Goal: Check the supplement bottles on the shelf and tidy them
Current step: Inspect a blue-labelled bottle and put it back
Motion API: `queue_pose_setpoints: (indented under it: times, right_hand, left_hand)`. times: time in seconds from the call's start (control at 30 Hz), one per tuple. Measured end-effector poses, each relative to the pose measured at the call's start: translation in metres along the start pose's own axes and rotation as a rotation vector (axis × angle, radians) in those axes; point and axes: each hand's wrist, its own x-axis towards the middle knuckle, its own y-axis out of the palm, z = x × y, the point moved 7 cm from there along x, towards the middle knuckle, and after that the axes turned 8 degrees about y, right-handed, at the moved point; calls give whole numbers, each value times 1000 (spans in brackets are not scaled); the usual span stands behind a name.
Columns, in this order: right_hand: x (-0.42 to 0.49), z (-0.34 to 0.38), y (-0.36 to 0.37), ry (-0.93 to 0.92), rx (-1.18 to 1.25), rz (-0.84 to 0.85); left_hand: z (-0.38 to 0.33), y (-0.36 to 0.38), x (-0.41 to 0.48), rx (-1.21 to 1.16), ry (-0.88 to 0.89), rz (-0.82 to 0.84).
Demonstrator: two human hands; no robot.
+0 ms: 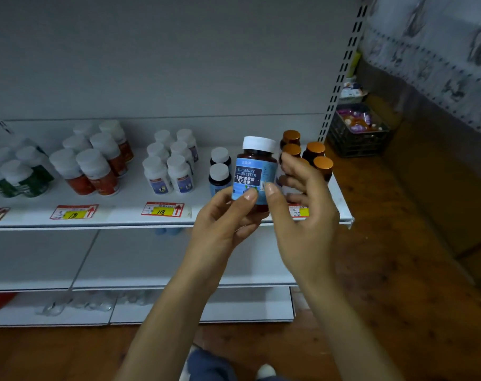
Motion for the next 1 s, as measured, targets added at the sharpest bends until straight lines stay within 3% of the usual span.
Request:
queue_pose_setpoints:
  times: [0.1, 0.43, 0.8, 1.0]
  right_hand:
    - [-6, 8, 8, -153, -121, 13]
    - [2, 8, 15, -84, -20, 81]
    - [-4, 3, 16, -107, -65, 79]
    - [-10, 1, 11, -112, -92, 77]
  left_hand:
    - [-5, -2, -1, -20, 14, 2]
    - [-11, -5, 6, -152, -47, -28]
    - [-10, -5, 13, -280, -140, -57]
    - [-9, -1, 15, -270, -109, -44]
